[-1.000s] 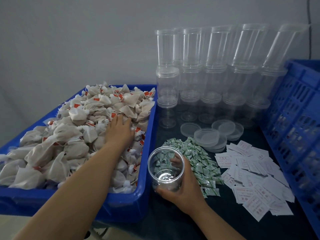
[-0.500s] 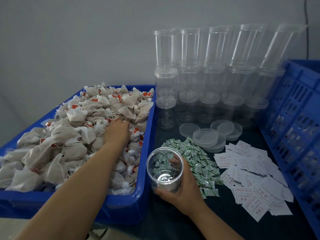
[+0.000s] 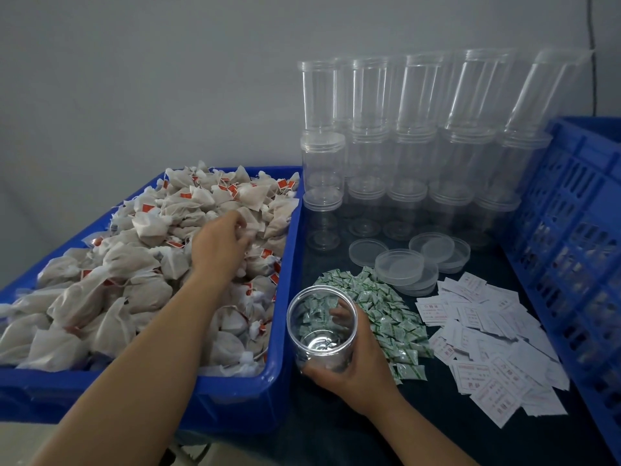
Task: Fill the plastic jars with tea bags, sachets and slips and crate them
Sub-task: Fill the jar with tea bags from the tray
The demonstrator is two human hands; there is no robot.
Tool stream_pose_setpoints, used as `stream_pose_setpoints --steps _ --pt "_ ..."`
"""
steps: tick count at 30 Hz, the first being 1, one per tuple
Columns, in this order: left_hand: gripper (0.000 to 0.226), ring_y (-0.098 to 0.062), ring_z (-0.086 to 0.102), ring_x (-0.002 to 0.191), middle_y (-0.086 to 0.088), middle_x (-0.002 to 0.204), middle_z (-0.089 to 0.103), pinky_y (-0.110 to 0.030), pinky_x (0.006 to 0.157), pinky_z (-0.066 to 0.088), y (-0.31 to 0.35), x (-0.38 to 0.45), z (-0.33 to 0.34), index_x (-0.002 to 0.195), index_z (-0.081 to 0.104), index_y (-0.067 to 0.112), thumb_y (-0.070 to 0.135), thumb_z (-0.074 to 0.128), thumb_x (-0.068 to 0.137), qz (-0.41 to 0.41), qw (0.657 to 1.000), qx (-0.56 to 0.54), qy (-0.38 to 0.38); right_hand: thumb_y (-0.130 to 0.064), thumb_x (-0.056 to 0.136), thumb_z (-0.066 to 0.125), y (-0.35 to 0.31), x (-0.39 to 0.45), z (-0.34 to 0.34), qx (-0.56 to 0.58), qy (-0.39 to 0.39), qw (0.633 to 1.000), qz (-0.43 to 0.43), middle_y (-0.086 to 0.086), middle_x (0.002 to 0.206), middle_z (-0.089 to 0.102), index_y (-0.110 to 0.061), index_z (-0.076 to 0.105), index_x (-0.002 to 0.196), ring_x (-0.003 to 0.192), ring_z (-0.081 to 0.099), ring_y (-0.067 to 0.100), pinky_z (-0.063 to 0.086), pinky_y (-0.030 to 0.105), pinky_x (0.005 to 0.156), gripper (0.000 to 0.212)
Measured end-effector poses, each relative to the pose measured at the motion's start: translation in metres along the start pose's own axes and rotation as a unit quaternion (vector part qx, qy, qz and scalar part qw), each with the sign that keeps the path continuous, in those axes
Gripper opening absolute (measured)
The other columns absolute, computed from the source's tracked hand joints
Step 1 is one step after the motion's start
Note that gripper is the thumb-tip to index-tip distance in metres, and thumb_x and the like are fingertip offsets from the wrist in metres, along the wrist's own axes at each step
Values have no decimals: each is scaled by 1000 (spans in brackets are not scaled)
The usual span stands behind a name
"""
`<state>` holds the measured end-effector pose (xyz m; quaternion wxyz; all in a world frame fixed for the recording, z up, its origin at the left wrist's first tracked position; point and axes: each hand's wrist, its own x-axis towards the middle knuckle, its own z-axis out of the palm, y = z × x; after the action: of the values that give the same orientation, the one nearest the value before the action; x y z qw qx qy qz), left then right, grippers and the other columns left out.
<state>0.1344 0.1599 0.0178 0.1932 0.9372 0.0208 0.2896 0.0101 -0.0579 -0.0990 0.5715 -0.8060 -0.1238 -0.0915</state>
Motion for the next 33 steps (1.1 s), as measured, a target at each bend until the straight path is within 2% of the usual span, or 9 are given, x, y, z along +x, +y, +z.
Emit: stream_pose_setpoints --steps 3,7,11,15,19,21,26,30,33 --pt "37 -18 55 83 -4 93 63 -32 75 45 8 -1 -9 123 60 12 20 66 87 17 999 -39 11 -58 52 87 -1 0 0 -1 -2 1000 4 -35 127 47 -70 29 125 122 53 -1 50 20 96 94" --pt "24 -13 52 85 3 92 60 -26 77 39 23 -3 -22 107 69 13 28 65 88 69 992 -103 2 -56 52 87 -3 0 0 7 -4 1000 11 -30 128 49 -64 33 125 121 53 -2 50 17 94 91" --pt "11 -12 56 77 7 82 61 -26 71 48 41 -12 -36 93 68 20 27 68 84 97 963 -245 -51 -55 52 88 -4 -1 -1 11 -6 1000 16 -27 130 50 -52 36 130 122 54 -1 52 25 97 94" --pt "7 -2 59 74 11 79 66 -14 67 49 56 -23 -47 83 68 32 28 70 78 116 905 -373 -166 -54 52 89 -4 -1 -1 3 -1 1000 13 -22 131 52 -49 36 132 122 55 1 52 29 99 96" --pt "8 -3 62 73 9 77 69 -15 70 51 65 -32 -54 76 72 35 29 69 72 163 829 -429 -320 -55 53 90 -4 0 -1 -5 -2 1000 15 -25 133 49 -57 31 134 124 52 0 51 33 101 100" --pt "8 -6 64 74 7 78 69 -17 71 52 67 -35 -55 77 73 34 29 72 71 194 805 -404 -388 -56 54 89 -4 0 -2 -6 -3 1000 18 -24 133 50 -61 28 134 124 53 2 52 34 100 100" --pt "8 -6 64 72 7 79 69 -18 68 50 73 -41 -51 79 71 31 28 77 74 263 809 -281 -444 -52 56 90 0 1 -1 8 -8 999 35 -5 136 56 -28 34 146 123 58 12 52 44 98 109" --pt "11 1 55 68 16 76 61 -10 65 42 82 -46 -46 85 71 26 35 73 80 382 822 -90 -413 -57 53 87 0 2 -1 -1 -14 999 37 -6 140 53 -29 28 151 126 55 11 50 43 101 117" --pt "12 -6 47 68 11 79 55 -20 63 40 94 -57 -39 81 62 25 33 56 89 478 802 92 -345 -54 54 88 2 2 1 1 -7 999 40 -8 138 55 -31 32 148 125 57 11 51 45 100 112"
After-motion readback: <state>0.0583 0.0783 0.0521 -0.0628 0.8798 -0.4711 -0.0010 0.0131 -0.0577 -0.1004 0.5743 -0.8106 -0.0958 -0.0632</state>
